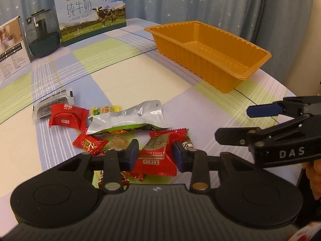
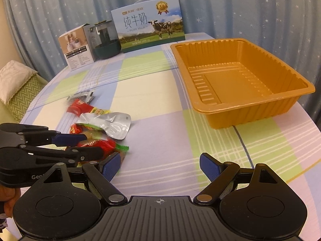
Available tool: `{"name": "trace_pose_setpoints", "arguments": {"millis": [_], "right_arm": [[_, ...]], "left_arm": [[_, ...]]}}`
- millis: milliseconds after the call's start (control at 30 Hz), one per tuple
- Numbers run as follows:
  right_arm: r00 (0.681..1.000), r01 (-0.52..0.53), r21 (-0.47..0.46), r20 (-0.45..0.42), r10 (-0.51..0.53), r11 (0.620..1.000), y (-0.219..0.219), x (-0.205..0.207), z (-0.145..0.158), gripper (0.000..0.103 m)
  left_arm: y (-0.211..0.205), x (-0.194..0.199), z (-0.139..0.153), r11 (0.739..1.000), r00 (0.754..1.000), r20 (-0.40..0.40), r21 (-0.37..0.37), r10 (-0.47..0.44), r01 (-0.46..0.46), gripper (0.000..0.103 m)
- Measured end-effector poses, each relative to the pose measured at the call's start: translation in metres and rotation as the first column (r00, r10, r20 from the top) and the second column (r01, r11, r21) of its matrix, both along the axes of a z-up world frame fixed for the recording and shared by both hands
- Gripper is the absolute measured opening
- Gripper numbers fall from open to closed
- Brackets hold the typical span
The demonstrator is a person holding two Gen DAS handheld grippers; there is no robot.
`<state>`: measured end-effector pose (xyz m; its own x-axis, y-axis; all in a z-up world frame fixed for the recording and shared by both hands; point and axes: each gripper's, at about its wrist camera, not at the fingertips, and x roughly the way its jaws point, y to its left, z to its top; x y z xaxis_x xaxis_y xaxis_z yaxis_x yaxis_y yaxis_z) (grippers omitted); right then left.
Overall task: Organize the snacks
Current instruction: 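Lower the left tool onto a red candy while the right tool approaches a green-wrapped candy, then grasp the green-wrapped candy with the right tool and carry it over the orange tray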
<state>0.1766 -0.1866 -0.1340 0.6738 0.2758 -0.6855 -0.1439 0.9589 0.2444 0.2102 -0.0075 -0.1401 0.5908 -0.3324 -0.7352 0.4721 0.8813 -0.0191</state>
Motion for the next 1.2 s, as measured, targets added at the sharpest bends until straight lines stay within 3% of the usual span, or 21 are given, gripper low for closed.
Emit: {"name": "trace_pose_setpoints", "arguments": {"millis": [267,433,533,733,1000,1200], "right_arm": [[0.999,-0.029,-0.002,0.016,0.029,1.000,0.009,-0.003,0.002,0.086],[0.998,-0.054,0.001,0.020,0.054,0.999,0.017,-0.002,0.001,0.086],[0.997,-0.074,0.002,0.015,0.074,0.997,0.024,0.000,-0.001,0.086],[0.995,-0.101,0.011,-0.002,0.101,0.995,0.035,0.003,-0.007,0.085],[0.993,-0.115,0.029,0.003,0.115,0.993,0.050,0.014,-0.011,0.067],[0.992,-0.127,0.006,0.003,0.127,0.992,0.059,0.022,-0.016,0.053]], "left_arm": [[0.013,-0.012,0.012,0.996,0.996,0.028,-0.024,0.088,-0.088,0.028],[0.035,-0.019,0.028,0.978,0.977,0.073,-0.068,0.201,-0.197,0.025],[0.047,-0.022,0.027,0.961,0.963,0.055,-0.099,0.264,-0.258,0.025],[0.051,-0.024,0.008,0.964,0.965,0.003,-0.051,0.261,-0.261,0.024],[0.054,-0.027,0.003,0.966,0.966,0.005,-0.037,0.257,-0.257,0.033],[0.052,-0.024,0.001,0.971,0.972,-0.015,-0.048,0.234,-0.234,0.033]]}}
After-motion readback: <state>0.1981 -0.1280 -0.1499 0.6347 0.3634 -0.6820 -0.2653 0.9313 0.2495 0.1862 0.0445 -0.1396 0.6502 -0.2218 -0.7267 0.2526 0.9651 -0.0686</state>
